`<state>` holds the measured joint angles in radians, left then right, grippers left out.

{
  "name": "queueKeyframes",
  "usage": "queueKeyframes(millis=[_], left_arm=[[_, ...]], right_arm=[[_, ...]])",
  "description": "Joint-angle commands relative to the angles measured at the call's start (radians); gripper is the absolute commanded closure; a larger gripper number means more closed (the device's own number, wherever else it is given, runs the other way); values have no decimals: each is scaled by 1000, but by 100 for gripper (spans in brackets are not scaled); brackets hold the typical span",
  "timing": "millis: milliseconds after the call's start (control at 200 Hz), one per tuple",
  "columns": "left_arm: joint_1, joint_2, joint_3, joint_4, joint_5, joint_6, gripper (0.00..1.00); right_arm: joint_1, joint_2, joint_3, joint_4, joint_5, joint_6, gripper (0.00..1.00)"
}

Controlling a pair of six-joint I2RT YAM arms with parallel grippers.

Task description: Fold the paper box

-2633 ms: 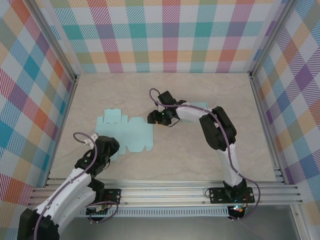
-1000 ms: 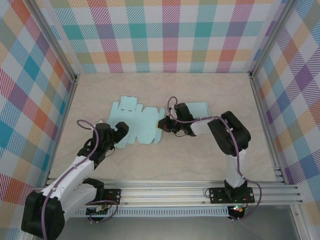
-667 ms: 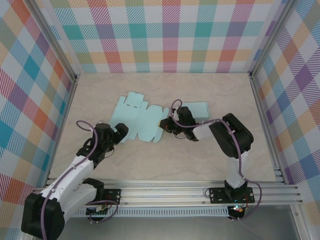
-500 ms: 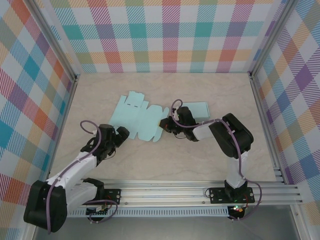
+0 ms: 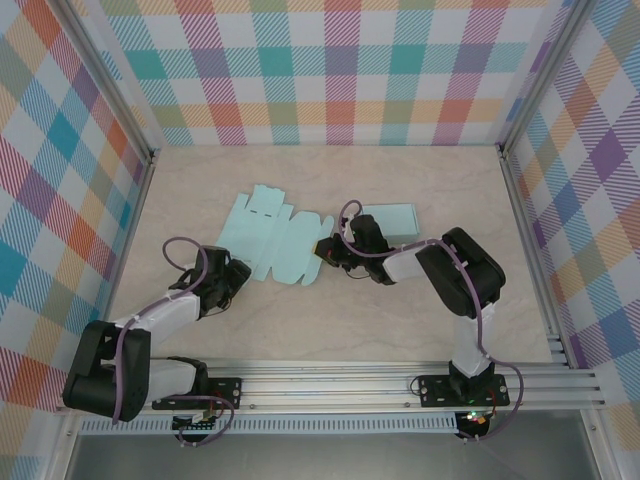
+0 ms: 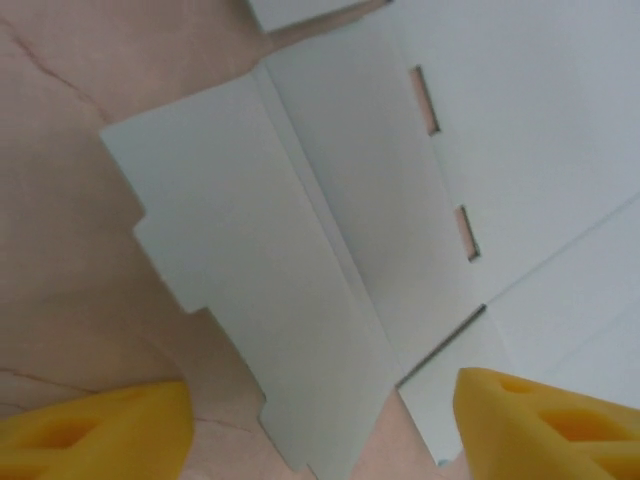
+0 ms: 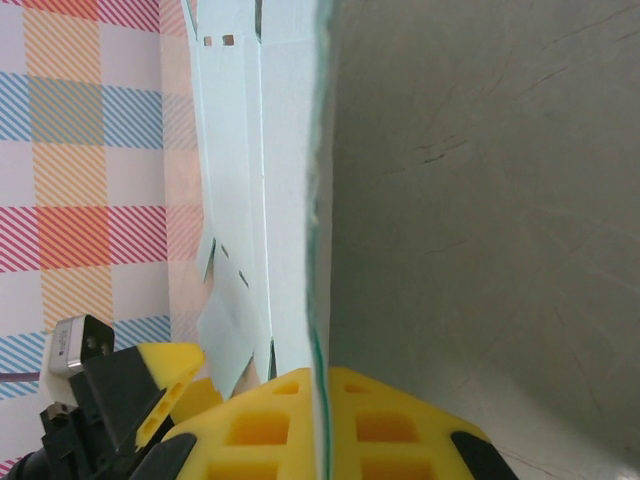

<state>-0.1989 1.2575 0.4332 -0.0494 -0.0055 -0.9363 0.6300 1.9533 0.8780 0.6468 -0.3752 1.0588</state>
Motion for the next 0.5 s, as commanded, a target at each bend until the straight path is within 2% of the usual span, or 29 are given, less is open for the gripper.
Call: queueKeyframes(millis=[0,60,115,285,495], left_arm=[[19,98,11,232,-21,39,43],[19,106,27,219,-50,65,54],[19,112,48,194,-72,91,60],[19,160,87,179,-90,142,67],[19,226,104,224,-67,173,93]], right_arm=[[10,1,-15,22,-9,13,100],[15,2,-15,14,-12,17,100],[20,2,-17,3,-14,17,100],[34,-12,-45,-9,-4,16,100],[42,-22,-69,-9,2,17,100]])
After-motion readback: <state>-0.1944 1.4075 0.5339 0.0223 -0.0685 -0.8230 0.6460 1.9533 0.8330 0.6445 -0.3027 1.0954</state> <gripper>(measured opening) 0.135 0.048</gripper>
